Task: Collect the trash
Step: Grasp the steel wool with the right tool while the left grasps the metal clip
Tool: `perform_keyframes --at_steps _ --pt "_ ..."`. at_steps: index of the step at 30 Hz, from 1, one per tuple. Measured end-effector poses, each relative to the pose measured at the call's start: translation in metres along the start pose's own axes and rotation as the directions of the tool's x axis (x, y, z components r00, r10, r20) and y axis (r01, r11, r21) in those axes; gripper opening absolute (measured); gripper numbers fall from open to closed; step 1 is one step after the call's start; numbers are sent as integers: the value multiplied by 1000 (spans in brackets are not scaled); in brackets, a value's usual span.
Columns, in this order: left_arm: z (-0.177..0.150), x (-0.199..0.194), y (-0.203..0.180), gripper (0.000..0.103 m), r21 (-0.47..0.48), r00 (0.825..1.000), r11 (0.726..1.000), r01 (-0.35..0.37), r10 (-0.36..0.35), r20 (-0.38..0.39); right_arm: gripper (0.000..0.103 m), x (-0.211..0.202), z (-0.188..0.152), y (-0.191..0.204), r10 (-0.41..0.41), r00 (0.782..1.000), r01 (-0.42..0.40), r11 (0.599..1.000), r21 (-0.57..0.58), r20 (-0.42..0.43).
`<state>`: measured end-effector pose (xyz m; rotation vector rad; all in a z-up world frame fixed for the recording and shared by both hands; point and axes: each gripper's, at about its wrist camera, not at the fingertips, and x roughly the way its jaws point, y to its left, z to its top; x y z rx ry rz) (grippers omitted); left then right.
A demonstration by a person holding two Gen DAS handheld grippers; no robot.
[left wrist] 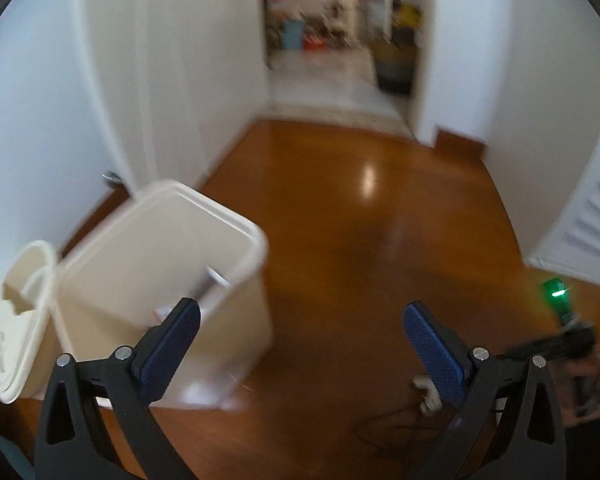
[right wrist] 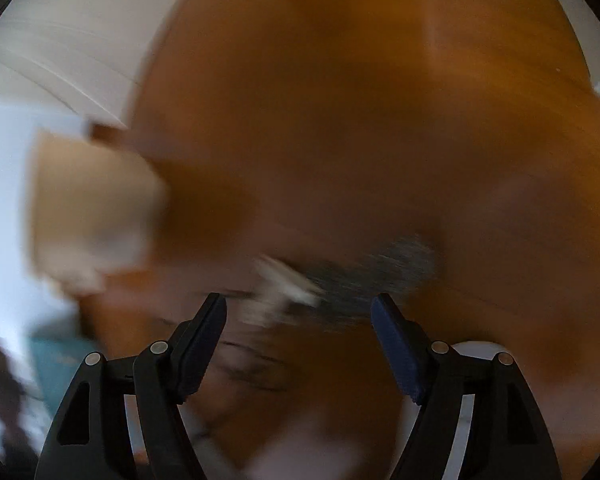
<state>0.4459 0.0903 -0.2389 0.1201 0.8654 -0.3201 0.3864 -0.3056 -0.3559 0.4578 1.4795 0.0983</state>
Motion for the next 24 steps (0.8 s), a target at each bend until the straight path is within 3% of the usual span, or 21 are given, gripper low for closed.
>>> perform_keyframes --at_steps 2,4,7,8,10,12,13,14,15,16,17,18,20,24 --pt "-9 22 -9 103 -21 994 999 28 -30 -103 78 24 -6 10 -113 994 112 978 -178 2" --pt "-19 42 -12 103 -58 979 997 46 -56 -196 78 30 -12 26 -155 987 161 921 -355 46" --pt "-36 68 -21 103 -94 950 995 40 -67 -305 78 36 -32 42 -231 961 275 725 -631 153" --pt "-40 75 -27 103 -99 940 994 51 -81 -331 78 39 -39 45 -211 964 262 664 -701 161" --pt "-43 84 -37 103 -86 927 992 96 -121 -356 78 52 -44 46 -193 974 214 590 -779 121" --pt "-46 101 -48 103 -72 895 987 144 -161 -416 78 67 -45 45 -202 973 201 521 -830 109" --pt "-48 110 -54 103 -79 878 984 158 -177 -445 78 74 -40 46 -210 973 190 505 -842 94" --pt "-52 119 -60 103 -94 854 979 182 -204 -478 78 80 -39 48 -209 976 164 495 -853 66" --pt "-58 131 -69 103 -125 819 968 216 -249 -517 77 88 -40 48 -219 975 134 468 -874 33" --pt "-62 140 -75 103 -144 795 962 233 -274 -541 75 96 -42 46 -245 969 130 438 -889 21" --pt "-66 149 -82 103 -157 773 956 248 -293 -563 66 104 -46 46 -270 963 125 402 -907 13" --pt "-71 160 -93 103 -158 749 951 267 -308 -587 63 106 -50 45 -258 966 100 381 -919 -2" --pt "-80 174 -112 103 -110 734 949 296 -300 -610 34 108 -51 52 -224 974 69 426 -902 -32" --pt "-97 187 -157 103 32 737 925 378 -279 -616 29 97 -55 37 -172 981 18 530 -848 -86"
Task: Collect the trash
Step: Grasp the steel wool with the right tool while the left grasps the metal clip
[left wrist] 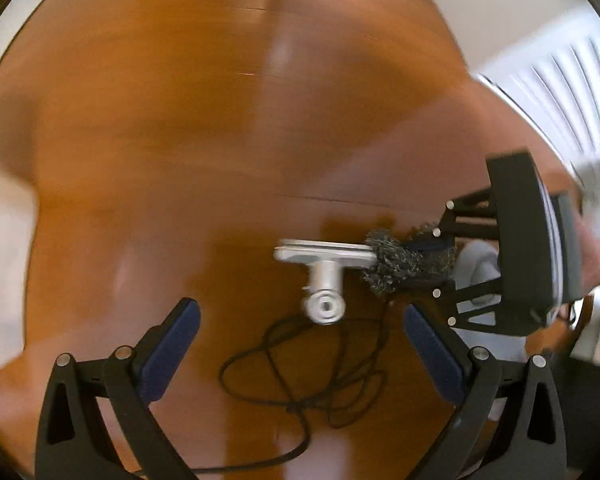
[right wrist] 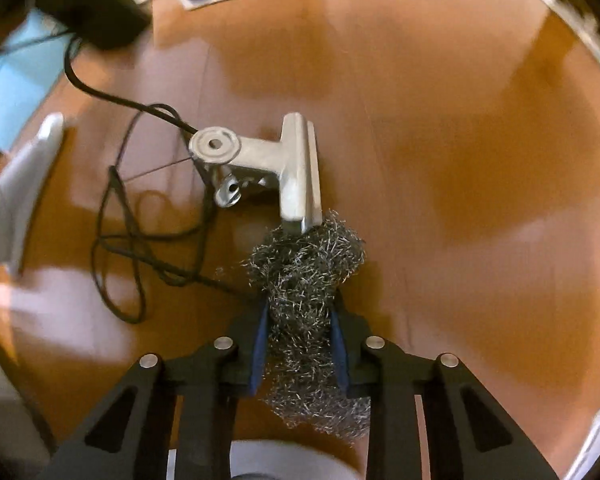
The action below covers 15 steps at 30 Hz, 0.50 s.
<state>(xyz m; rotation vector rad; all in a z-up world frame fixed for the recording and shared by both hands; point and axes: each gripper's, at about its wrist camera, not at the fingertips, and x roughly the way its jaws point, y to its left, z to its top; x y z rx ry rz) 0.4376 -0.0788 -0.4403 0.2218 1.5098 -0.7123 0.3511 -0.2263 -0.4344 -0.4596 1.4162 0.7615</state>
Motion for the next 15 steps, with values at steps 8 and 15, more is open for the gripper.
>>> perform_keyframes --at_steps 8,15 --pt "3 40 -26 77 54 996 997 -63 67 -62 28 -17 -31 -27 47 998 -52 989 140 40" --pt "8 70 -32 61 -10 989 997 -79 77 -125 28 -27 -56 -19 44 996 -62 972 225 82"
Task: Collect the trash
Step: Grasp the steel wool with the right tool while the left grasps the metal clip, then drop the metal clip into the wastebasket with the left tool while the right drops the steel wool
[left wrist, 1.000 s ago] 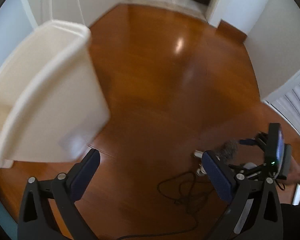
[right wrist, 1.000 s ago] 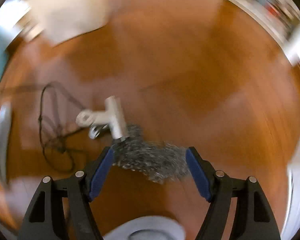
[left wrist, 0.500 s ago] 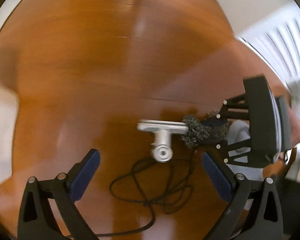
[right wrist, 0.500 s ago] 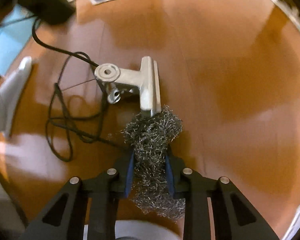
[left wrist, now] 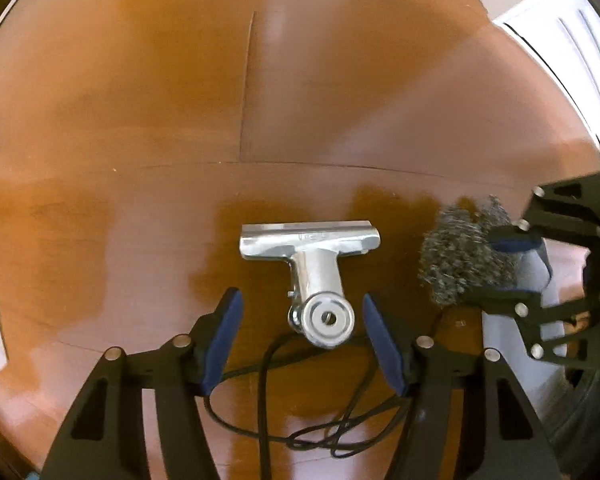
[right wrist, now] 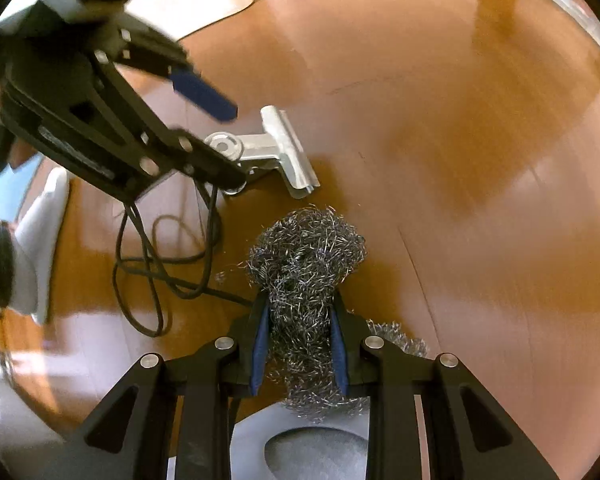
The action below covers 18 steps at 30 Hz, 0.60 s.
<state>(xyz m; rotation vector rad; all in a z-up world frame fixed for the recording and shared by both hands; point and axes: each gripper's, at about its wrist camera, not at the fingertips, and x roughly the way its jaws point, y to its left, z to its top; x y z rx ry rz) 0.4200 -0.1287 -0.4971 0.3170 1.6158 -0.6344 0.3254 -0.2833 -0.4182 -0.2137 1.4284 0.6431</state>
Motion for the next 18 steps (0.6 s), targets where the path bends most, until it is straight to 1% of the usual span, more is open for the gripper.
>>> perform_keyframes --at_steps 3,4,5,6,7,8,10,11,12,13,14,16,17,18 --pt "5 6 -9 61 8 1000 1000 0 0 2 28 -13 -4 -5 14 1000 -15 999 34 23" --pt "5 8 -10 60 14 1000 1000 3 -3 -4 28 -11 -4 -12 15 1000 -16 999 40 25" --pt "4 10 -13 49 16 1000 1000 0 0 -11 28 -13 -5 -14 15 999 -17 999 47 28" --pt "4 6 -13 36 23 1000 1000 -14 13 8 28 -16 -6 -17 14 999 -16 998 55 31" --pt "6 5 -14 29 19 1000 1000 -18 18 8 28 -6 -6 -7 10 999 -12 998 63 36" --pt "7 4 -13 29 10 1000 1000 -17 17 11 28 -3 -5 -10 9 999 -12 997 74 42" --pt "4 -1 -18 27 19 999 1000 -9 8 40 28 -6 -6 -16 11 998 -18 994 109 64" --pt "2 -8 -21 26 27 998 1000 -4 2 65 28 -10 -6 -18 13 997 -22 992 125 74" --pt "-7 -18 -18 26 31 997 1000 -6 3 84 28 -12 -7 -21 11 997 -23 990 142 83" --pt "-9 -29 -17 26 34 994 999 -11 8 106 28 -9 -8 -16 8 996 -22 988 152 89" --pt "-10 -43 -16 26 27 990 1000 -11 8 139 28 -5 -9 -13 4 995 -20 987 161 97" --pt "-14 -70 -14 26 10 981 1000 -13 11 192 28 -11 -8 -15 0 993 -22 982 188 119" --pt "-16 -86 -12 26 1 974 1000 -22 21 226 29 -14 -8 -16 -2 991 -26 979 204 133" --pt "-21 -108 -7 26 -20 963 999 -26 30 269 29 -18 -7 -16 -3 989 -29 975 219 146"
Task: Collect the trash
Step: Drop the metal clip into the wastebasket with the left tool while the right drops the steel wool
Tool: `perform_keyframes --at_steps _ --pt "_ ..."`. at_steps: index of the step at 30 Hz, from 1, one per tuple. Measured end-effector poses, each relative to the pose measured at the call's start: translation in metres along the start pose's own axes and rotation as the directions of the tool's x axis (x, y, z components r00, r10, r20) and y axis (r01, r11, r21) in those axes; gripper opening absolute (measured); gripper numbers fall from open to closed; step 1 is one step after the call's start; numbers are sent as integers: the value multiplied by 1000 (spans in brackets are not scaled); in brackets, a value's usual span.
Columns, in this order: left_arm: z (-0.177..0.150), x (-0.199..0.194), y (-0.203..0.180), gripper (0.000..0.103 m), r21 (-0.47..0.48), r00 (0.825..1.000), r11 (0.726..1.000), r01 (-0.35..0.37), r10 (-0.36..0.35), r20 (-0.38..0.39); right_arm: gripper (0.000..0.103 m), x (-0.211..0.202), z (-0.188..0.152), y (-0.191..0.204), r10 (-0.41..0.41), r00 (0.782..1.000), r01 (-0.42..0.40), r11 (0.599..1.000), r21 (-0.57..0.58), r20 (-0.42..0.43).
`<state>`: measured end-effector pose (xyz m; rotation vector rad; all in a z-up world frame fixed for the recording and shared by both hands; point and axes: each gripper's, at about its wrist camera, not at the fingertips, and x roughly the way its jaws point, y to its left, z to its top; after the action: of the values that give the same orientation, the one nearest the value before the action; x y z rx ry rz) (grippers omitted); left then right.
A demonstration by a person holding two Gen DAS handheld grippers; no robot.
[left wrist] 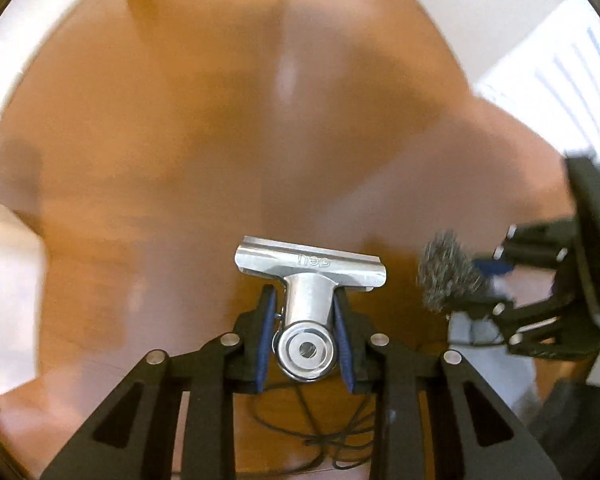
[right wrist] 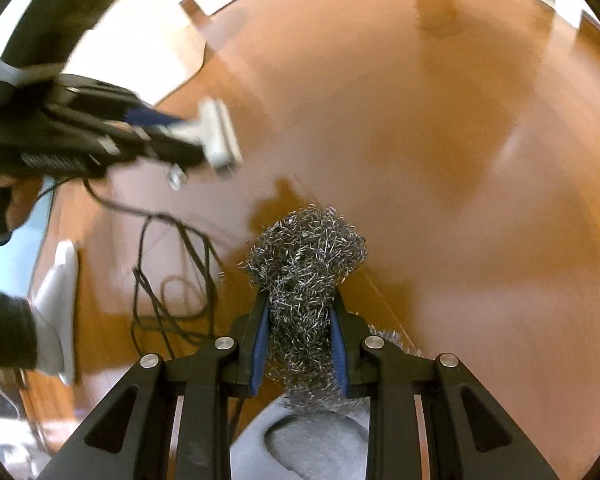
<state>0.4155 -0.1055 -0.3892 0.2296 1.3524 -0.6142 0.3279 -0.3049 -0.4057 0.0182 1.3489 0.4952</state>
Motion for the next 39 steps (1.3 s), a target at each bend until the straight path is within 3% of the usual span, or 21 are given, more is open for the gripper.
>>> perform_keyframes --at_steps 2,5,7,10,12,14,16,19,26,28,29,32,33,35,38,39 --pt "12 -40 15 26 -35 996 999 -19 22 81 29 -8 5 2 4 999 -5 999 36 32" --pt "17 -116 33 26 -75 972 995 -69 84 221 29 -27 17 10 12 996 -18 998 62 92" --pt "16 -175 50 26 -99 936 986 -133 158 314 29 -45 29 23 11 991 -18 999 50 134" --pt "18 -238 95 26 -157 881 956 -247 289 375 29 -78 51 47 34 981 -40 999 25 190" --pt "8 -262 132 26 -245 827 904 -350 421 372 29 -103 67 69 38 975 -36 999 -14 220" --pt "-6 -275 170 26 -361 793 844 -398 514 328 29 -122 79 87 41 970 -30 998 -47 238" --pt "-18 -276 191 26 -436 780 804 -404 552 295 29 -143 92 108 43 967 -22 996 -84 252" --pt "-30 -280 215 27 -470 741 755 -457 615 268 29 -169 108 136 37 963 1 990 -143 266" --pt "-31 -265 244 27 -517 744 726 -454 628 229 29 -209 135 172 18 962 40 978 -207 273" --pt "-23 -244 248 27 -528 749 721 -449 626 218 29 -215 141 181 17 962 44 975 -217 272" --pt "-24 -240 248 27 -534 755 721 -443 621 213 29 -217 142 184 18 962 44 974 -222 272" --pt "-26 -229 269 27 -533 808 742 -407 565 169 29 -212 149 198 31 965 35 970 -242 262" --pt "-31 -227 273 28 -552 811 734 -396 562 165 29 -210 152 204 35 966 32 967 -252 258" --pt "-37 -226 280 40 -576 795 703 -417 590 145 29 -208 161 217 45 968 25 962 -273 247" --pt "-47 -234 290 63 -599 783 682 -419 606 142 29 -205 174 238 51 968 28 950 -310 244" --pt "-50 -238 292 66 -607 778 676 -418 612 146 29 -206 179 240 52 969 28 949 -315 243"
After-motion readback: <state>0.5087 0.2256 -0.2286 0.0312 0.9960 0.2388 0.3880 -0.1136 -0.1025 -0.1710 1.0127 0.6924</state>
